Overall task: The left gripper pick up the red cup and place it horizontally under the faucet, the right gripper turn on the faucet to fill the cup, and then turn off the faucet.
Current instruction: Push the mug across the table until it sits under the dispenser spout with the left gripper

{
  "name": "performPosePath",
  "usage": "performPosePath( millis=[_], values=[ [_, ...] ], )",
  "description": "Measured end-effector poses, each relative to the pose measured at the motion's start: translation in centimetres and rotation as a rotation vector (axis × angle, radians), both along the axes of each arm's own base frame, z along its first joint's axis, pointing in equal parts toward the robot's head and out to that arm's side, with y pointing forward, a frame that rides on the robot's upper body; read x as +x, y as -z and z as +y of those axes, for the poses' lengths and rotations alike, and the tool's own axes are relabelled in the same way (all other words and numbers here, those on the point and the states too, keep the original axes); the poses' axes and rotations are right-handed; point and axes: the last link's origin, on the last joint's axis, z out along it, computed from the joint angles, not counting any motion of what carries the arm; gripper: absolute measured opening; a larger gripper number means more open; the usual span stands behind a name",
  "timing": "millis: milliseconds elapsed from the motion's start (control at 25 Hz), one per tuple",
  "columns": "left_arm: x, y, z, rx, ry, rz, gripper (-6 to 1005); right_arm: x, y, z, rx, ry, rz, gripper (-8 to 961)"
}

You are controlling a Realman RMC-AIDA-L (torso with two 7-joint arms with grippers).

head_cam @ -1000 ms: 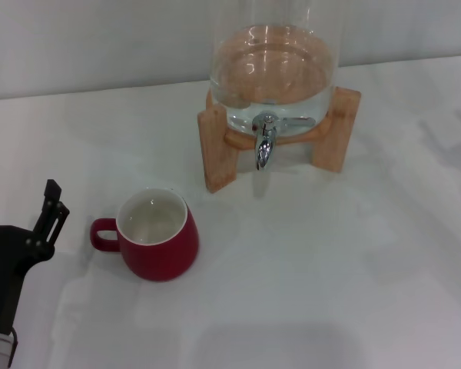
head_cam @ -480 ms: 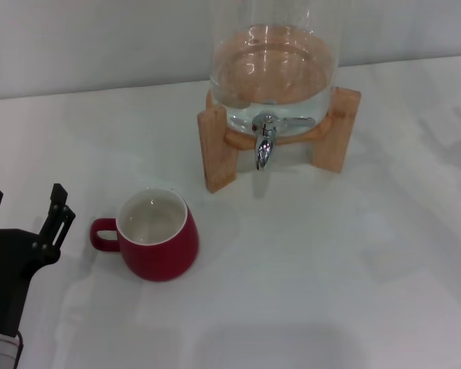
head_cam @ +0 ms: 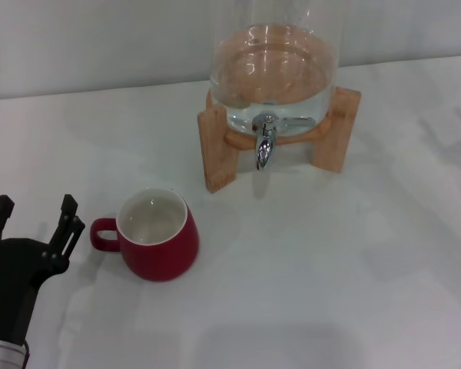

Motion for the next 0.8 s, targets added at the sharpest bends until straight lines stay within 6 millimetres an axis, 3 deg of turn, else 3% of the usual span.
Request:
performPosePath(
  millis=[800],
  values=[
    [-0.3, 1.0, -1.5, -0.038, -0.033, 0.013, 879, 0.1, -0.1, 0.0, 0.002, 0.006, -0.002, 780]
  ],
)
